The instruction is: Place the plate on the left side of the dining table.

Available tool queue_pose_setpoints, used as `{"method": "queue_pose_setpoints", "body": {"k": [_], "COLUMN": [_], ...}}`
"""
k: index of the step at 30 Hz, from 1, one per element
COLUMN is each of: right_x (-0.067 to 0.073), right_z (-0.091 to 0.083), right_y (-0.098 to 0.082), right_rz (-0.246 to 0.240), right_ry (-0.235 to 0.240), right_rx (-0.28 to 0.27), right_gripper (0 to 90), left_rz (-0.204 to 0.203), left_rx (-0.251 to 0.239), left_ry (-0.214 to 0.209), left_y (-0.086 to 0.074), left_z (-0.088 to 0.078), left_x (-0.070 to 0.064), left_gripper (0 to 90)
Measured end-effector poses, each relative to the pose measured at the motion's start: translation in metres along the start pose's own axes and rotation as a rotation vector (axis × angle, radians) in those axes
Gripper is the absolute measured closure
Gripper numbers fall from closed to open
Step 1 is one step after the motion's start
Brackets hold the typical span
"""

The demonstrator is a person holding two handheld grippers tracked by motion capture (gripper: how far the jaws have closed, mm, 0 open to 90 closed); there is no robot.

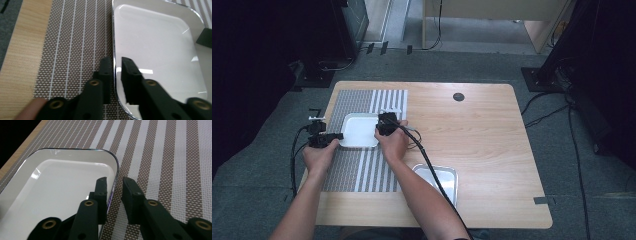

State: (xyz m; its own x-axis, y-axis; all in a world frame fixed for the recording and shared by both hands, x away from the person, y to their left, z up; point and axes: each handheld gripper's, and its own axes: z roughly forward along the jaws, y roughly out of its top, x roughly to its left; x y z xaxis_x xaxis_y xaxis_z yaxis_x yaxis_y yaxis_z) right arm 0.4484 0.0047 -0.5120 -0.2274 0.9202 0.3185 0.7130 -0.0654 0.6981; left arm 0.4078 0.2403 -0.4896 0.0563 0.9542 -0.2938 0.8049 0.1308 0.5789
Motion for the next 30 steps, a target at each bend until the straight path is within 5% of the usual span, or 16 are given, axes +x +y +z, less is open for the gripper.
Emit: {"method": "queue_pose_setpoints", "body": {"k": [6, 11, 16, 22, 30], "right_x": [-0.006, -0.005, -0.014, -0.019, -0.028], "right_z": [-0.010, -0.021, -0.028, -0.043, -0.066], "right_y": [0.004, 0.007, 0.010, 0.010, 0.009], "right_rz": [0.015, -0.016, 0.005, -0.095, -0.111], "right_ry": [0.036, 0.016, 0.060, 0.059, 0.096], "right_rx": [-0.066, -0.110, -0.077, -0.068, -0.090], "right_gripper": [47.9, 41.6, 39.4, 28.6, 24.4], "left_rz": [0.003, -0.026, -0.033, -0.021, 0.021], "left_rx": [-0.011, -0.034, -0.066, -0.097, -0.107], "left_ry": [-0.012, -0.020, -0.045, -0.051, -0.057], "left_y": [-0.002, -0.004, -0.006, -0.012, -0.023], "left_z": [-0.003, -0.011, -0.021, -0.029, -0.035], "left_x": [-0.003, -0.002, -0.002, -0.007, -0.018], "left_gripper": [39.5, 16.4, 12.6, 12.6, 12.4]}}
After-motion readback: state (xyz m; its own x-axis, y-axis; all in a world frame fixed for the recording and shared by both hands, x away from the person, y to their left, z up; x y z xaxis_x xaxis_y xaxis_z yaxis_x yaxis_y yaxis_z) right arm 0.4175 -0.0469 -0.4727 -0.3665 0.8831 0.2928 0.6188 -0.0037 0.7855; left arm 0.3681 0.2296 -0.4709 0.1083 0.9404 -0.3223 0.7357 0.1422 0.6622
